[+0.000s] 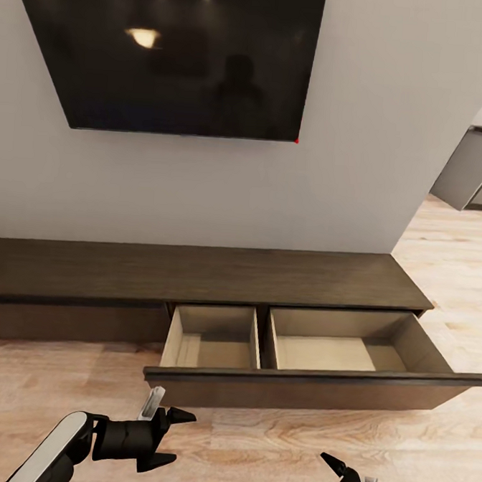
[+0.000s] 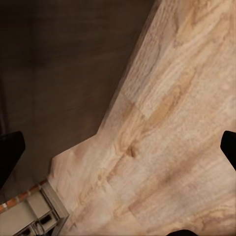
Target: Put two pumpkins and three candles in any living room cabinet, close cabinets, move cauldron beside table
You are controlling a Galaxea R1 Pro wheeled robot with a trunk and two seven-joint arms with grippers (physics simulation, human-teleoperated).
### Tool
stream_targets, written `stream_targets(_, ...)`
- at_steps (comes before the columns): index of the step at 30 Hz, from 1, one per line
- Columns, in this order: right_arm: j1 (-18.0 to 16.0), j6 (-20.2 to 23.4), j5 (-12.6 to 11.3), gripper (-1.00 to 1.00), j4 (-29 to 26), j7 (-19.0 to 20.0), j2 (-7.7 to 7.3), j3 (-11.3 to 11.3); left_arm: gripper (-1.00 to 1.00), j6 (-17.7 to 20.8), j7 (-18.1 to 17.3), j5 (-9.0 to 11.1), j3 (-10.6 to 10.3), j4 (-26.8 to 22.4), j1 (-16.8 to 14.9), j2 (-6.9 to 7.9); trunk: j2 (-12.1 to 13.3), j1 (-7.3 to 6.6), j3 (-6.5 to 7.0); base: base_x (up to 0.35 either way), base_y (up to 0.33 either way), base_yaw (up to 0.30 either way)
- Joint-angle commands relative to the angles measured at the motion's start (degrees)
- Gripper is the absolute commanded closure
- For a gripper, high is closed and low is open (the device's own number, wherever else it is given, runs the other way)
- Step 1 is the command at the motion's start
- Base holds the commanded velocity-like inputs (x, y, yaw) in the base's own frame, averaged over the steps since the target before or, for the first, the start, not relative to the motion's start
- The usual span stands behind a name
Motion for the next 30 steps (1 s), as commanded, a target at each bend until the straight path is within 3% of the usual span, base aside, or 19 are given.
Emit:
stream_targets(1, -0.02, 0.47, -0.31, -1.00, 0.01, -0.13, -0.04, -0.27, -1.00, -0.02, 1.34, 0.58, -0.08, -0.10, -0.03, 0.03, 0.40, -0.23, 0.14, 0.000, 0.000, 0.000)
stream_targets(6, -0.06, 0.38, 0.13, -1.00, -0.20, -1.88, -0.08, -0.16, -1.00, -0.05, 3.05, 0.58, -0.08, -0.18, -0.03, -0.05, 2.40, -1.33, 1.04, 0.000, 0.000, 0.000)
stream_targets(12, -0.06, -1.24, 3.99, -1.00, -0.53, -15.22, 0.07, -0.23, -1.00, -0.10, 6.09, 0.11, -0.15, -0.42, -0.03, -0.46, 4.81, -2.65, 2.12, 0.000, 0.000, 0.000)
stream_targets(15, -0.06, -1.60, 4.61, -1.00, -0.62, -20.37, 0.32, -0.31, -1.00, -0.06, 10.49, -3.41, -0.17, -0.76, -0.03, -1.88, 6.01, -3.31, 2.65, 0.000, 0.000, 0.000)
stream_targets(17, -0.06, -1.66, 4.72, -1.00, -0.67, -21.84, 0.36, -0.32, -1.00, -0.04, 12.97, -5.94, -0.17, -0.83, -0.06, -3.07, 6.81, -3.75, 3.01, 0.000, 0.000, 0.000)
stream_targets(20, -0.06, -1.76, 4.81, -1.00, -0.69, -23.23, 0.19, -0.33, -1.00, 0.04, 17.84, -11.90, -0.17, -1.59, -0.23, -5.41, 8.02, -4.41, 3.55, 0.000, 0.000, 0.000)
stream_targets(24, -0.06, -2.20, 4.78, -1.00, -0.70, -23.56, 0.07, -0.29, -1.00, 0.00, 20.61, -16.93, -0.01, -3.21, -0.28, -5.93, 9.62, -5.28, 4.27, 0.000, 0.000, 0.000)
stream_targets(30, -0.06, -3.14, 4.75, -1.00, -0.70, -23.52, 0.01, -0.25, -1.00, 0.19, 22.07, -20.72, -0.14, -5.18, -0.29, -6.05, 12.03, -6.60, 5.35, 0.000, 0.000, 0.000)
